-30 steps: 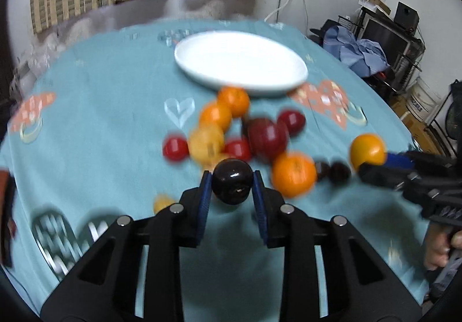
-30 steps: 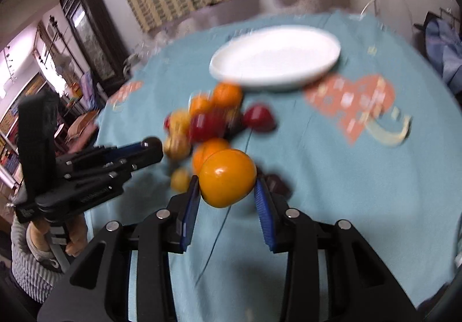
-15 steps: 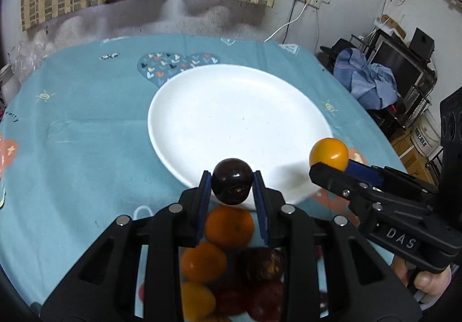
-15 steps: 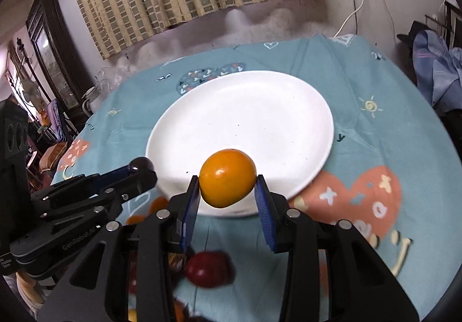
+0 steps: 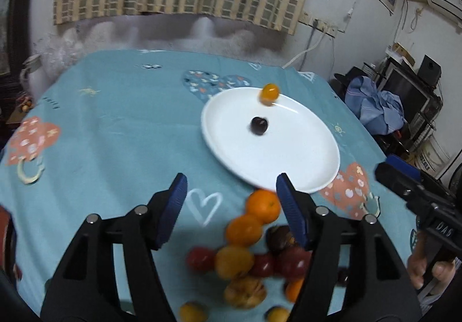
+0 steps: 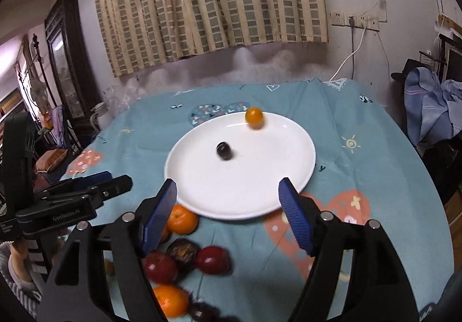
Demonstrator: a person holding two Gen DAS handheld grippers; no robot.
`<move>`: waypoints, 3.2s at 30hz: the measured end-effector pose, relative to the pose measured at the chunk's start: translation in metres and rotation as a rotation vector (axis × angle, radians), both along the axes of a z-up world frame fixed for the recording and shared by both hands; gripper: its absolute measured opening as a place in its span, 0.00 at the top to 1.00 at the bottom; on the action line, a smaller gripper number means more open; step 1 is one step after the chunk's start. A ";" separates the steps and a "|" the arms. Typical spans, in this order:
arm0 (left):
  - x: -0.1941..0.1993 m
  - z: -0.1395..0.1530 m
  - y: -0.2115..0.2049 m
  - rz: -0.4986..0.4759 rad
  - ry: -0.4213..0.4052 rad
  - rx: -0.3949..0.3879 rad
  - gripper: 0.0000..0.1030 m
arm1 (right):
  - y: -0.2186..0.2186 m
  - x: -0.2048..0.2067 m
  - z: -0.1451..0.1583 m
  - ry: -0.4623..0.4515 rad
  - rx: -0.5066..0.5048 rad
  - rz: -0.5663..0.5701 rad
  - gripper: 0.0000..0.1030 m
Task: Organize fruits
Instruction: 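Carry both fruits to the white plate and open both tools, then grasp the small yellow fruit with the left tool while the right tool grasps a dark cherry, then drop both fruits onto the white plate and open both tools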
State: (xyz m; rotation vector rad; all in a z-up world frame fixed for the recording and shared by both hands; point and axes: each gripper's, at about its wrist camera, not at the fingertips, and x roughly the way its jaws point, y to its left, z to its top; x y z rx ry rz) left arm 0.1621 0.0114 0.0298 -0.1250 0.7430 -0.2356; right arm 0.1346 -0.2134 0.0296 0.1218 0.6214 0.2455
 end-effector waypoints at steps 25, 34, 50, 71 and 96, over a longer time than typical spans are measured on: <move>-0.086 -0.077 0.009 -0.017 0.071 0.219 0.36 | -0.023 -0.064 -0.051 0.134 0.120 -0.029 0.17; -0.079 -0.085 0.008 -0.045 0.115 0.166 0.62 | -0.022 -0.062 -0.054 0.159 0.114 -0.038 0.12; -0.077 -0.085 0.010 -0.029 0.122 0.165 0.74 | -0.001 -0.073 -0.081 0.249 -0.054 0.057 0.37; -0.076 -0.087 0.011 -0.035 0.128 0.169 0.74 | 0.010 -0.060 -0.098 0.264 -0.108 0.093 0.62; -0.003 -0.010 -0.021 -0.071 0.012 0.110 0.74 | -0.006 0.002 -0.024 0.139 -0.010 0.033 0.68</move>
